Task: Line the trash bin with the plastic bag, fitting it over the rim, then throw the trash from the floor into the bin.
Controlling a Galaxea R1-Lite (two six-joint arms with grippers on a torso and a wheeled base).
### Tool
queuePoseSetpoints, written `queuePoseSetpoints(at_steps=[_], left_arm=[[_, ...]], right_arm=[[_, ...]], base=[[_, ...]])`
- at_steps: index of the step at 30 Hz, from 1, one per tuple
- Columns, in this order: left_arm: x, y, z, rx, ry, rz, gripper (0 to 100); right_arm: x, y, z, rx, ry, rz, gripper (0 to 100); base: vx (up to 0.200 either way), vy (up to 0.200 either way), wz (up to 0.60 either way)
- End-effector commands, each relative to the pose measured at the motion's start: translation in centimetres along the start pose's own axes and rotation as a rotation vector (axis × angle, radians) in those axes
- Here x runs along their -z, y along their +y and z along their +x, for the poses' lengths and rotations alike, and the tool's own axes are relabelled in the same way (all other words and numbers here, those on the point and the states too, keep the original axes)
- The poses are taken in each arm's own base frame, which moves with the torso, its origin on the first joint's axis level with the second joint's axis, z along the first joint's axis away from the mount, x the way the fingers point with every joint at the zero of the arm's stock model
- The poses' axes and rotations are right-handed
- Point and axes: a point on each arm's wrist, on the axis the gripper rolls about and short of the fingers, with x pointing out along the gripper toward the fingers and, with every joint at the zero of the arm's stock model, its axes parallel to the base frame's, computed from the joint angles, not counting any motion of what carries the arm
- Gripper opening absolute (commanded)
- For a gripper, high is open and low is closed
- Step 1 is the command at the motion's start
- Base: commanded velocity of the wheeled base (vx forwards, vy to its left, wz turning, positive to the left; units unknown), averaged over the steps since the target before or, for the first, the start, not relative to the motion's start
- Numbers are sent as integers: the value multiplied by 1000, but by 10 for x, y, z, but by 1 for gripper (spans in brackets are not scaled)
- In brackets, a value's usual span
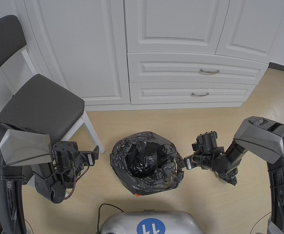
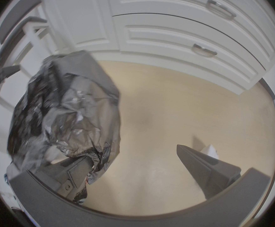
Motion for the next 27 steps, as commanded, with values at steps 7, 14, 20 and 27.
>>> queuePoseSetpoints(at_steps=[7,14,20,27], left_arm=[[-1,-1,1,-36,-16,-2,100],[-4,-1,0,-44,-25,-3,100],[-2,-4,-3,-35,-16,-1,100],[-2,-4,-4,-33,-16,-1,100]], right_arm=[[-28,-37,63,180,-141,238,100],[-29,-29,70,164,-143,308,100],[-11,-24,60,101,-36,284,100],[-17,-26,30,17,-32,226,100]], base=[[0,0,0],[0,0,0],[0,0,0],[0,0,0]])
